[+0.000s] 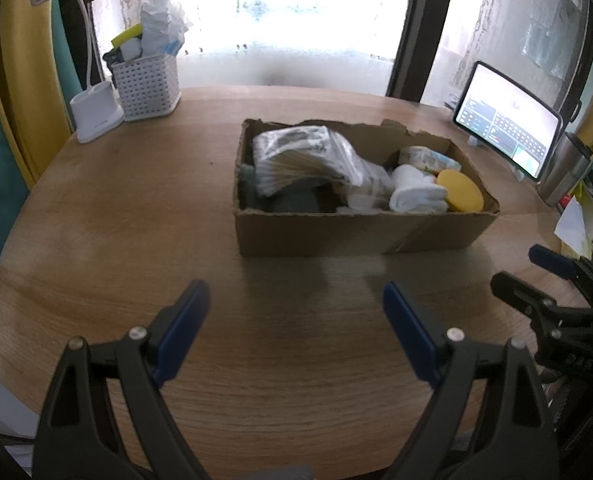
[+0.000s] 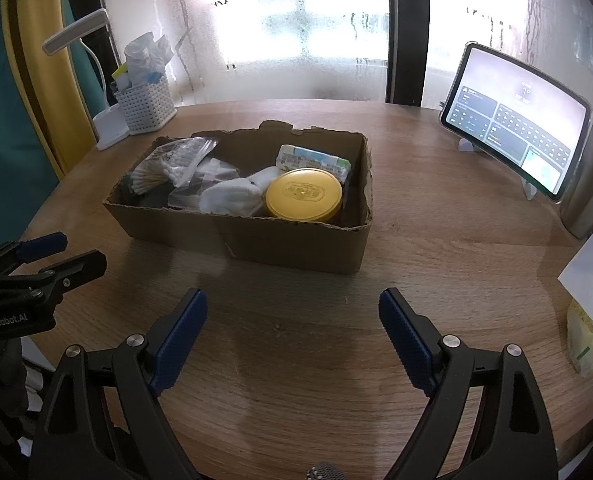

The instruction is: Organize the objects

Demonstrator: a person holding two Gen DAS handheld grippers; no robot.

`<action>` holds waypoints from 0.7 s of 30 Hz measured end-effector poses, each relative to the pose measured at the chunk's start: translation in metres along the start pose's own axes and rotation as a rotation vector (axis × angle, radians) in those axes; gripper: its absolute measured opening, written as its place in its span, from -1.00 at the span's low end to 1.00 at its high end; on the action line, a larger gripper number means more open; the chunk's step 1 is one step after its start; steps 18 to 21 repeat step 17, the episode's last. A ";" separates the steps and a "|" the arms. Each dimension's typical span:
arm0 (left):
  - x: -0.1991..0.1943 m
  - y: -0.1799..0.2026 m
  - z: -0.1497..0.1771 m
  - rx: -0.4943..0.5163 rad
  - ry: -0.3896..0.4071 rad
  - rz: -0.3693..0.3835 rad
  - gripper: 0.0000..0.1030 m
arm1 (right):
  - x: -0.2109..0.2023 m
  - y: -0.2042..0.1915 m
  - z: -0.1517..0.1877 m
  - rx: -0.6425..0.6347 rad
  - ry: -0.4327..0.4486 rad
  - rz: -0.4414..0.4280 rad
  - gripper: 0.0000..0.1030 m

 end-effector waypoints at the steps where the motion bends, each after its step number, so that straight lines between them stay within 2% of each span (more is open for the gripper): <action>1: 0.000 0.000 0.000 0.000 0.002 0.002 0.74 | 0.000 0.000 0.000 0.000 -0.001 -0.001 0.74; 21: -0.002 0.002 -0.001 0.012 0.016 0.008 0.74 | 0.001 0.000 0.000 -0.002 -0.004 -0.003 0.74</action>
Point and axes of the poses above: each gripper's, at about its wrist camera, not at the fingertips, and x roughly the way its jaws point, y to its right, z to its underside, the point moved 4 cm from there along x, roughly the way its jaws point, and after that the axes turned 9 degrees about y, right-handed, at the moved point
